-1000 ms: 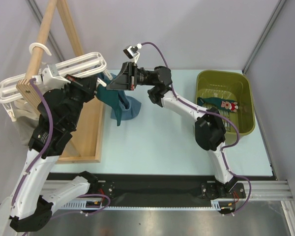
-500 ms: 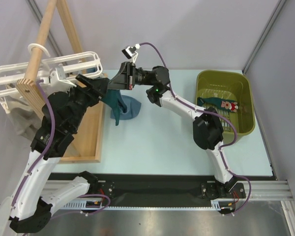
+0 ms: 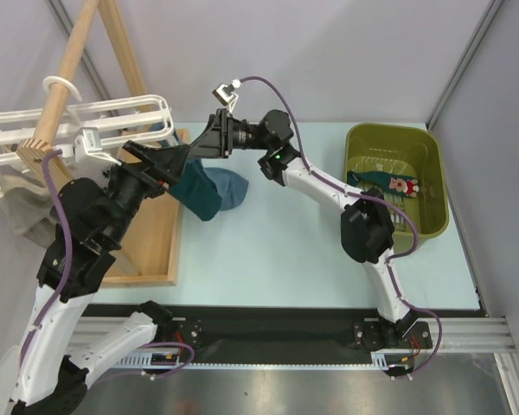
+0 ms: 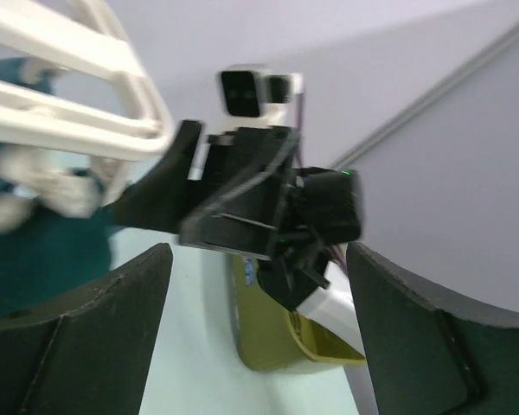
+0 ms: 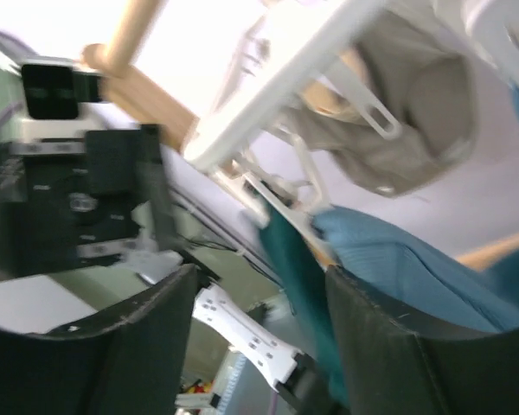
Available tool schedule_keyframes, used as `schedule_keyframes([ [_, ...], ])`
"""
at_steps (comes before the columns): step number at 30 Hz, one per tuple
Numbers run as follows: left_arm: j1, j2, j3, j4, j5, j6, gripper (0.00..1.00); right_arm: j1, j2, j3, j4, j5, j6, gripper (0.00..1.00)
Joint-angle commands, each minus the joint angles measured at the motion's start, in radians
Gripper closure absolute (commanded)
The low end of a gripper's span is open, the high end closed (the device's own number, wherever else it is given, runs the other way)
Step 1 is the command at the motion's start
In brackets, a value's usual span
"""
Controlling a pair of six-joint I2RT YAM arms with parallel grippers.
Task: Clip the socks to the hanger
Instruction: Clamp the sock onto the hanger, then adjust the sock on the hanger.
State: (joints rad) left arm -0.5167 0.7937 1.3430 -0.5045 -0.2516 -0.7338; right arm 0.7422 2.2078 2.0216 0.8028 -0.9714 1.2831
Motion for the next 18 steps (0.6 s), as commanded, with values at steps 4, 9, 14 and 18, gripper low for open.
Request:
schedule_keyframes([
  [4,-0.003,-0.059,0.071,0.101,0.302,0.056,0.22,0.035,-0.213,-0.058,-0.568,0.043,-0.511,0.26],
  [9,-0.005,-0.073,0.156,0.144,0.466,0.065,0.30,0.130,-0.353,-0.076,-1.051,0.329,-0.881,0.21],
  [14,-0.005,-0.109,0.199,0.193,0.548,0.079,0.32,0.284,-0.427,-0.252,-1.061,0.632,-0.992,0.27],
  [18,-0.005,-0.136,0.216,0.196,0.538,0.094,0.33,0.358,-0.421,-0.359,-0.906,0.899,-0.967,0.38],
])
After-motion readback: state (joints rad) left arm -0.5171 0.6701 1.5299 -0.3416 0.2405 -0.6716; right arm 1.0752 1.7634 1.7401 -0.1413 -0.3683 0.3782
